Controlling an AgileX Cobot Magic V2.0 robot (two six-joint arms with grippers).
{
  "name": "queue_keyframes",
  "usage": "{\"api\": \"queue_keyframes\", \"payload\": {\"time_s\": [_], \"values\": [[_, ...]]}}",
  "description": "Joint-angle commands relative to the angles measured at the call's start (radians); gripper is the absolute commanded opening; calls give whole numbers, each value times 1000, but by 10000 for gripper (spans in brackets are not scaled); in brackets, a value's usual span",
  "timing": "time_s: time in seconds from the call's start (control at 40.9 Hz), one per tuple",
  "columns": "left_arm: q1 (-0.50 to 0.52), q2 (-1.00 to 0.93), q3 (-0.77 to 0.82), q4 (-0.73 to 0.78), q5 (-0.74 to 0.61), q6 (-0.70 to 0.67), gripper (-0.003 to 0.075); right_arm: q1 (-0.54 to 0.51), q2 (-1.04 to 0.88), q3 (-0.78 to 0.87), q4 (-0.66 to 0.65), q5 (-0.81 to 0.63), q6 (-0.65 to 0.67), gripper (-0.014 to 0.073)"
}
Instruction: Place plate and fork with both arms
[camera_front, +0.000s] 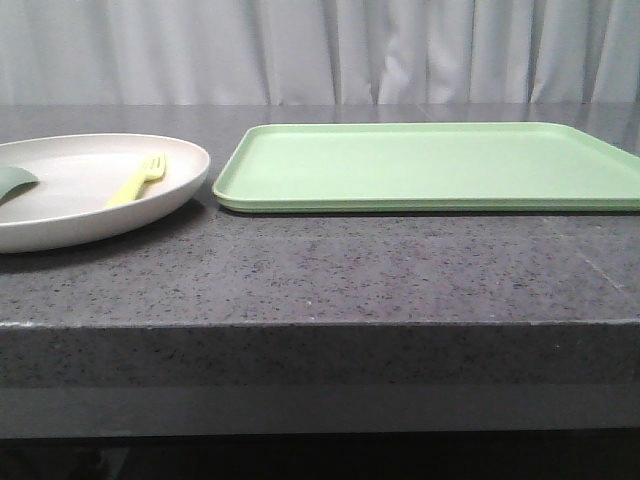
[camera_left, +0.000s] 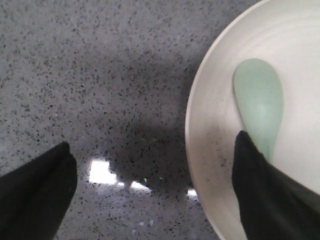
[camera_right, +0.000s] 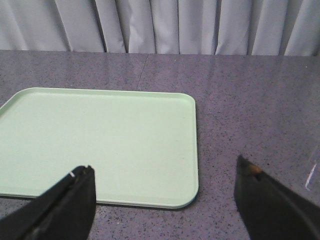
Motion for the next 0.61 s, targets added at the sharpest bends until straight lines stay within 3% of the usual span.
{"api": "queue_keyframes", "payload": {"time_s": [0.0, 0.587], "values": [[-4, 19, -40, -29, -4, -19, 599, -1, 9, -36, -10, -88, -7, 593], [-4, 130, -40, -71, 19, 5, 591, -1, 9, -36, -10, -91, -7, 593]]}}
